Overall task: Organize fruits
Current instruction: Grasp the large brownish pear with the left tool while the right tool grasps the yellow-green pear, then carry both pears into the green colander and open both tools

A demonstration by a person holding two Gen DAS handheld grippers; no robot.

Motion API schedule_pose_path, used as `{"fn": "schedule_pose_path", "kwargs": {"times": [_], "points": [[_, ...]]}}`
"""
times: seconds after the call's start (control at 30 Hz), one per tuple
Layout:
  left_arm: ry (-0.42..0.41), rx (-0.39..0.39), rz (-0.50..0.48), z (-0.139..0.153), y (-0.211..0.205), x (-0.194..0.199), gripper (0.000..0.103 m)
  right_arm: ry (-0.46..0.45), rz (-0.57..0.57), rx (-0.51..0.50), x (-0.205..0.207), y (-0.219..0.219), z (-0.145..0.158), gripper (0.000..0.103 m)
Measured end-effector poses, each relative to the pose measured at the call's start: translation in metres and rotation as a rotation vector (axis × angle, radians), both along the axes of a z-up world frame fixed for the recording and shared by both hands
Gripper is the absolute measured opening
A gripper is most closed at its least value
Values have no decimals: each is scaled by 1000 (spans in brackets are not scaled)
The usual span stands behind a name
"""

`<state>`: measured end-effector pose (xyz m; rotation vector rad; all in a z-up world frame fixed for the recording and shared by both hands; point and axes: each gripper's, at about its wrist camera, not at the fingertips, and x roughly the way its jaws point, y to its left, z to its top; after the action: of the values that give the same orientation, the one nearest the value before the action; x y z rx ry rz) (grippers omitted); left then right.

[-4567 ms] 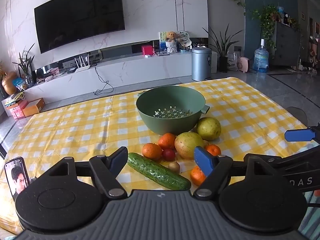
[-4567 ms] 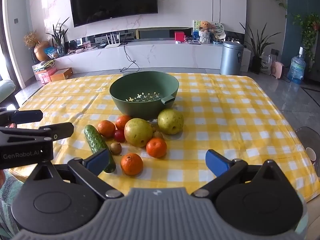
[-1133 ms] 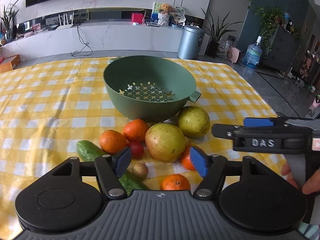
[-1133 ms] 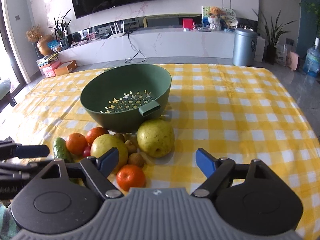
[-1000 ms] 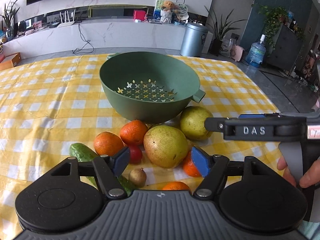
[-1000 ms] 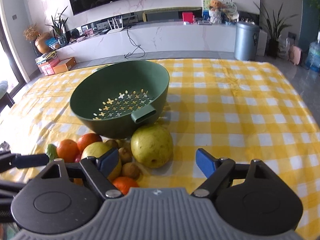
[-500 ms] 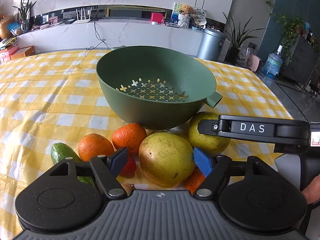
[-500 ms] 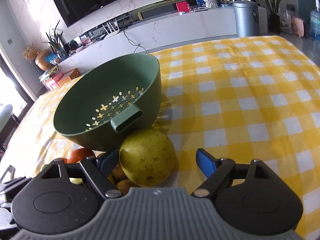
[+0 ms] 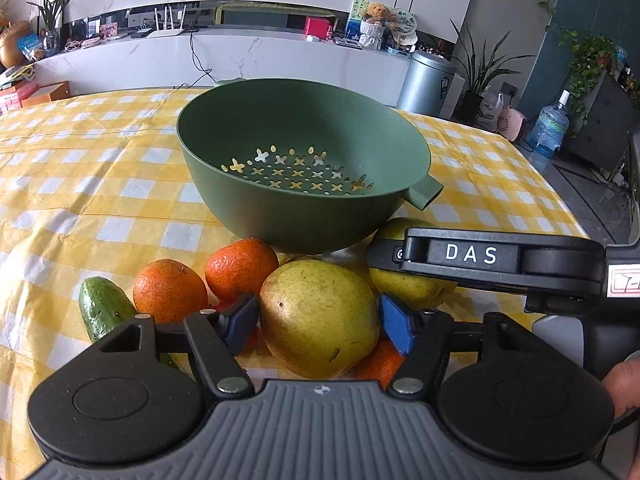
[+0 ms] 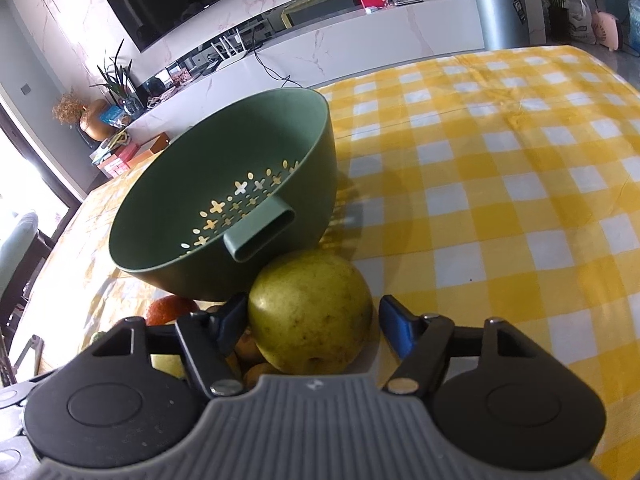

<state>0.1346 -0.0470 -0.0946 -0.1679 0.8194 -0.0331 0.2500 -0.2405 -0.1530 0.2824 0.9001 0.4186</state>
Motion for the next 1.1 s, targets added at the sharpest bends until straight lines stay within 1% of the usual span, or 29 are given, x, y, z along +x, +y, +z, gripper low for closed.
{"fn": "schedule_pose_path", "kwargs": {"times": [0.27, 0.43, 0.53, 0.6, 0.7, 0.83, 0.9, 1.0, 1.1], "points": [[20, -6, 12, 4, 1, 2, 75, 10, -2, -13, -4, -2, 2, 63], [-26, 9, -7, 22, 0, -11, 75, 25, -48, -27, -12, -13, 4, 63], [-50, 8, -16, 35, 3, -20, 75, 18, -81, -9, -21, -24, 9, 63], [-67, 5, -19, 45, 7, -25, 75, -21, -91, -15, -30, -29, 18, 63], [-91, 1, -44, 61, 15, -28, 75, -115, -89, -36, -49, -33, 37, 63], [-106, 4, -98, 86, 26, -20, 75, -221, -48, -26, -61, -34, 61, 63], [-102, 16, -129, 99, 32, -10, 75, -263, -16, -32, -61, -29, 71, 63], [-78, 30, -171, 114, 39, 11, 75, -289, 40, -52, -54, -17, 83, 63], [-49, 74, -215, 121, 42, 39, 75, -312, 117, -108, -39, 2, 94, 63]]}}
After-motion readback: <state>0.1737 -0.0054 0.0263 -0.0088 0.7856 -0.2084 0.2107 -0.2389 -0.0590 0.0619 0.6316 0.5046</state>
